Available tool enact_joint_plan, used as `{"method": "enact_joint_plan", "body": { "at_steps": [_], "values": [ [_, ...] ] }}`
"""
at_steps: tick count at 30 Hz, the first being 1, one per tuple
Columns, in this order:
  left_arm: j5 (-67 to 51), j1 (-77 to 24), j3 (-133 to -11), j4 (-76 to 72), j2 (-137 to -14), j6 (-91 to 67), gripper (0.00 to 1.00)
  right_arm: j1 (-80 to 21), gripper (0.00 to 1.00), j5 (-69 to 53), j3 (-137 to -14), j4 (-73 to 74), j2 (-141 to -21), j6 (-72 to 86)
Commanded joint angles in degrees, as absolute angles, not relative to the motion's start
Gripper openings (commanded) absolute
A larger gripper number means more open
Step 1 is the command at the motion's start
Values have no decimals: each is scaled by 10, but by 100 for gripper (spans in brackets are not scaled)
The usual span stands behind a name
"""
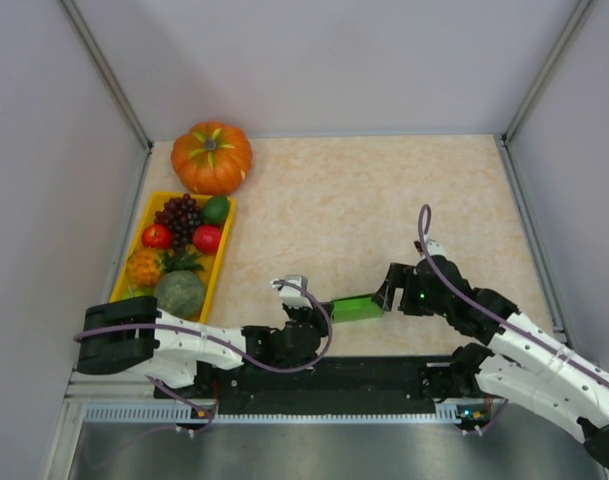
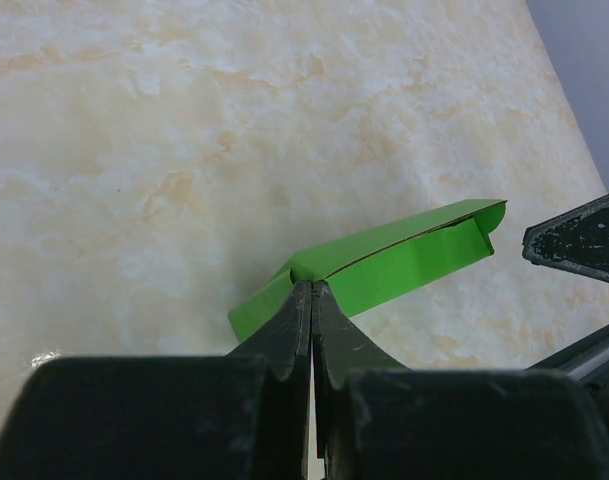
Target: Fold the paper box
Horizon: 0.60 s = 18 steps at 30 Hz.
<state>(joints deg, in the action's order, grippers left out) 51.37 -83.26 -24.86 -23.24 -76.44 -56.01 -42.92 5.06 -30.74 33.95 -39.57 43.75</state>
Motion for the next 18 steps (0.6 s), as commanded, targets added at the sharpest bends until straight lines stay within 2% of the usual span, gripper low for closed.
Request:
{"method": "enact_joint_plan", "body": {
  "at_steps": [1, 8, 18],
  "values": [
    [473, -834, -224, -105, -793, -568, 0, -403, 86, 3, -362, 378, -431, 511],
    [471, -835, -226, -110, -794, -563, 0, -319, 90, -64, -345, 317, -419, 604],
    [472, -839, -231, -118, -798, -547, 0, -317, 85, -110, -295, 254, -469, 698]
  ]
}}
